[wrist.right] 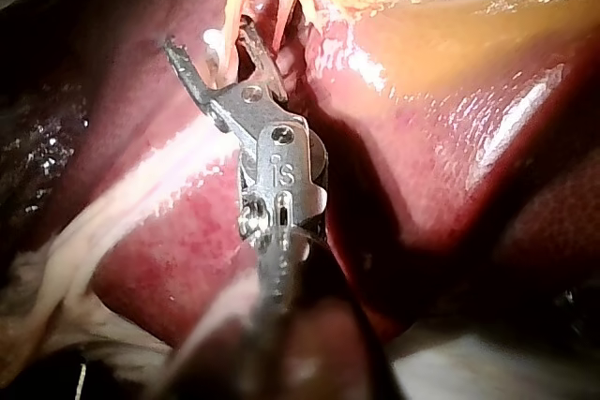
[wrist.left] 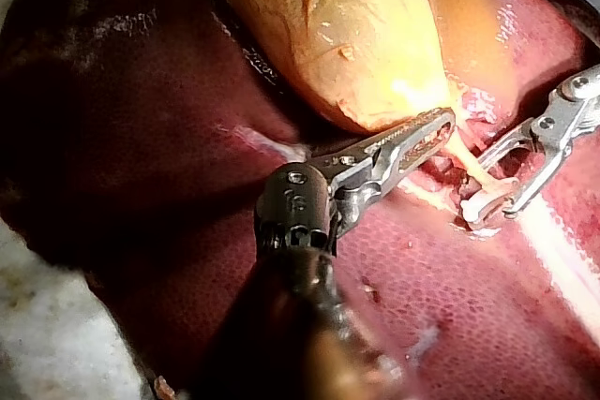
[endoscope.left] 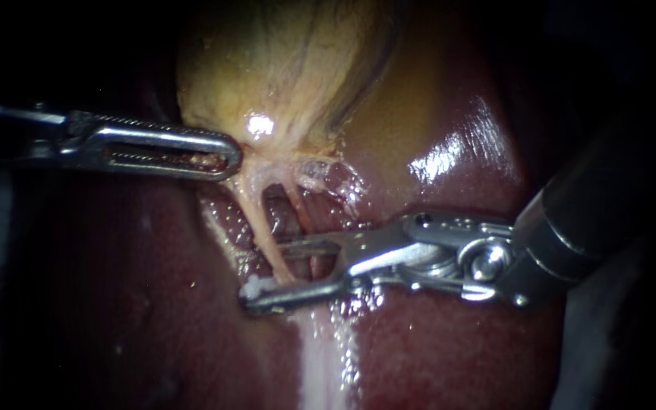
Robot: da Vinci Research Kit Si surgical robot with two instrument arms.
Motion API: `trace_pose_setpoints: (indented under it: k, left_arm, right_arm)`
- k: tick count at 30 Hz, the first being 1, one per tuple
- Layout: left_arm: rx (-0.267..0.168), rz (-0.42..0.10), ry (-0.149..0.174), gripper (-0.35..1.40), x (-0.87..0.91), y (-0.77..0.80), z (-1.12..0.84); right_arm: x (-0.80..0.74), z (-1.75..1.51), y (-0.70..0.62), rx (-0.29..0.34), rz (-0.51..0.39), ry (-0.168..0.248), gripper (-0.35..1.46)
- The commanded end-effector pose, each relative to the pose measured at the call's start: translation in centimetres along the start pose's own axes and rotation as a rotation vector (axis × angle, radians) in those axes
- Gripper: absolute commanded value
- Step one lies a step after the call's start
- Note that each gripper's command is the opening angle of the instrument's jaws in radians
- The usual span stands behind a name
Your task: Going back second clip left tube
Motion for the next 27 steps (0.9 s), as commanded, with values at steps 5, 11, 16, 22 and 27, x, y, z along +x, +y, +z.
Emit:
trace_pose_setpoints:
  k: [5,11,16,22,27]
  left_arm:
    - [0.000,0.000,0.000,-0.35,0.00,0.00,-0.01]
    - [0.000,0.000,0.000,-0.35,0.00,0.00,-0.01]
    - [0.000,0.000,0.000,-0.35,0.00,0.00,0.00]
    - [0.000,0.000,0.000,-0.35,0.00,0.00,0.00]
    - [0.000,0.000,0.000,-0.35,0.01,0.00,0.01]
  right_arm:
    - [0.06,-0.25,-0.02,0.004,-0.018,0.000,0.49]
    - [0.20,-0.63,-0.06,-0.006,-0.044,0.007,0.49]
    - [0.32,-0.98,-0.12,-0.007,-0.090,0.008,0.49]
    - [0.46,-1.35,-0.18,-0.043,-0.120,0.016,0.49]
    - [0.51,-1.52,-0.22,-0.047,-0.129,0.016,0.49]
